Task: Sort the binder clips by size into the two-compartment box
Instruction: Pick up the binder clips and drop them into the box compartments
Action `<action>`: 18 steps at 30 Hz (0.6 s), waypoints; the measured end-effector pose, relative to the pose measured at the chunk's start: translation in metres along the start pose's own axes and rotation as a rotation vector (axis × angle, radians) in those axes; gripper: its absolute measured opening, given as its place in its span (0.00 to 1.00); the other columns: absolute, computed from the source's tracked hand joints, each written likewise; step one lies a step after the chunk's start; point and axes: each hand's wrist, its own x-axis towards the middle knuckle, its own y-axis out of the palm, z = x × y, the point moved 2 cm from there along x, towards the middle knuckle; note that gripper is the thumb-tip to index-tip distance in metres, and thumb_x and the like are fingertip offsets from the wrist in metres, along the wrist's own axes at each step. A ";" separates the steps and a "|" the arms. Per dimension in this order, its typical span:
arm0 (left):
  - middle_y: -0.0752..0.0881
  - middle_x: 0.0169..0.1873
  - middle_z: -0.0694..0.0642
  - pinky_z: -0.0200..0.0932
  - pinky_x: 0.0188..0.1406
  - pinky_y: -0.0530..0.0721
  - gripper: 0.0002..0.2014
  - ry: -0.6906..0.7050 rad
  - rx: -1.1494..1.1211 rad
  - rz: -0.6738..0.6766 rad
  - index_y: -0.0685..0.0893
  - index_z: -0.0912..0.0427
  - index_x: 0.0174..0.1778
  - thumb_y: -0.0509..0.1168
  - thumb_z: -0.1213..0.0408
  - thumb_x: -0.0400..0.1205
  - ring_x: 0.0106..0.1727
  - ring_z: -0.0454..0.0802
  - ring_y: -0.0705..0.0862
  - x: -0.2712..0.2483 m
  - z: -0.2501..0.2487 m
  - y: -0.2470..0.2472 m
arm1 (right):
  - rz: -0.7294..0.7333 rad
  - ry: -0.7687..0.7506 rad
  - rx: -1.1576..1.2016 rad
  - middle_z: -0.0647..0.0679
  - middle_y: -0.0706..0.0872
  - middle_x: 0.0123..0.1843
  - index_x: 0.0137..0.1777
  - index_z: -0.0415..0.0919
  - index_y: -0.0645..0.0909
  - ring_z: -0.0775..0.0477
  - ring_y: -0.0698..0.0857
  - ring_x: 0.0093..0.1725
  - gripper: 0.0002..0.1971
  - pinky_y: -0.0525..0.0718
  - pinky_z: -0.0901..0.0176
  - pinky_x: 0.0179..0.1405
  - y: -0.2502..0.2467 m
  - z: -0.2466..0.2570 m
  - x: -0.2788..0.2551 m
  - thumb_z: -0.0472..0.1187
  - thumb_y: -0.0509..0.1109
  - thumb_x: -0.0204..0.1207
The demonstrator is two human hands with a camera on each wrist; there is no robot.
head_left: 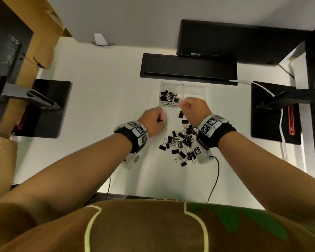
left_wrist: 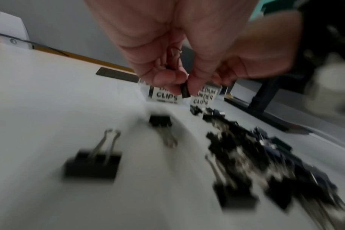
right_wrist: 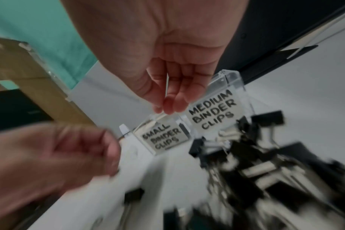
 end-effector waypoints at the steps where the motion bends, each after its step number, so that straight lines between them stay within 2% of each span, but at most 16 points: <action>1: 0.81 0.43 0.53 0.36 0.40 0.79 0.04 0.008 -0.010 -0.031 0.79 0.62 0.48 0.63 0.71 0.79 0.42 0.51 0.81 0.008 -0.006 -0.006 | 0.051 0.000 -0.004 0.55 0.83 0.42 0.51 0.43 0.84 0.54 0.82 0.41 0.11 0.82 0.61 0.45 0.004 -0.005 -0.011 0.35 0.59 0.80; 2: 0.82 0.44 0.54 0.38 0.41 0.80 0.05 0.024 -0.010 -0.060 0.79 0.62 0.50 0.64 0.70 0.79 0.43 0.50 0.80 0.016 -0.012 -0.012 | 0.109 -0.005 -0.032 0.54 0.83 0.41 0.51 0.43 0.84 0.53 0.82 0.41 0.11 0.83 0.59 0.46 0.010 -0.010 -0.021 0.35 0.60 0.80; 6: 0.82 0.48 0.56 0.40 0.46 0.78 0.07 0.076 0.028 -0.135 0.81 0.62 0.52 0.64 0.70 0.79 0.47 0.49 0.80 0.046 -0.033 -0.026 | 0.325 -0.073 -0.221 0.45 0.87 0.52 0.50 0.38 0.86 0.46 0.85 0.49 0.12 0.85 0.53 0.55 0.034 -0.021 -0.058 0.33 0.60 0.78; 9: 0.83 0.54 0.59 0.41 0.50 0.81 0.07 0.057 0.097 -0.148 0.81 0.62 0.53 0.62 0.70 0.80 0.52 0.53 0.82 0.064 -0.043 -0.028 | 0.415 -0.110 -0.300 0.44 0.85 0.51 0.48 0.38 0.86 0.44 0.85 0.51 0.11 0.85 0.48 0.56 0.048 -0.031 -0.073 0.33 0.61 0.77; 13: 0.81 0.61 0.60 0.43 0.53 0.80 0.10 0.008 0.134 -0.143 0.80 0.61 0.58 0.60 0.70 0.82 0.56 0.57 0.84 0.073 -0.046 -0.027 | 0.396 -0.094 -0.348 0.52 0.73 0.49 0.53 0.45 0.84 0.47 0.80 0.54 0.10 0.80 0.55 0.54 0.054 -0.043 -0.076 0.37 0.64 0.77; 16: 0.77 0.65 0.59 0.42 0.57 0.79 0.12 0.079 0.110 -0.158 0.79 0.59 0.61 0.61 0.70 0.82 0.58 0.55 0.82 0.066 -0.044 -0.023 | 0.339 -0.099 -0.316 0.50 0.75 0.52 0.58 0.45 0.82 0.51 0.76 0.49 0.11 0.76 0.59 0.49 0.050 -0.043 -0.068 0.38 0.63 0.79; 18: 0.77 0.66 0.56 0.43 0.63 0.76 0.12 0.151 0.153 -0.164 0.81 0.58 0.61 0.61 0.69 0.82 0.63 0.53 0.78 0.056 -0.041 -0.019 | 0.274 -0.107 -0.285 0.49 0.76 0.54 0.59 0.44 0.81 0.53 0.74 0.48 0.11 0.78 0.58 0.51 0.044 -0.041 -0.063 0.38 0.63 0.79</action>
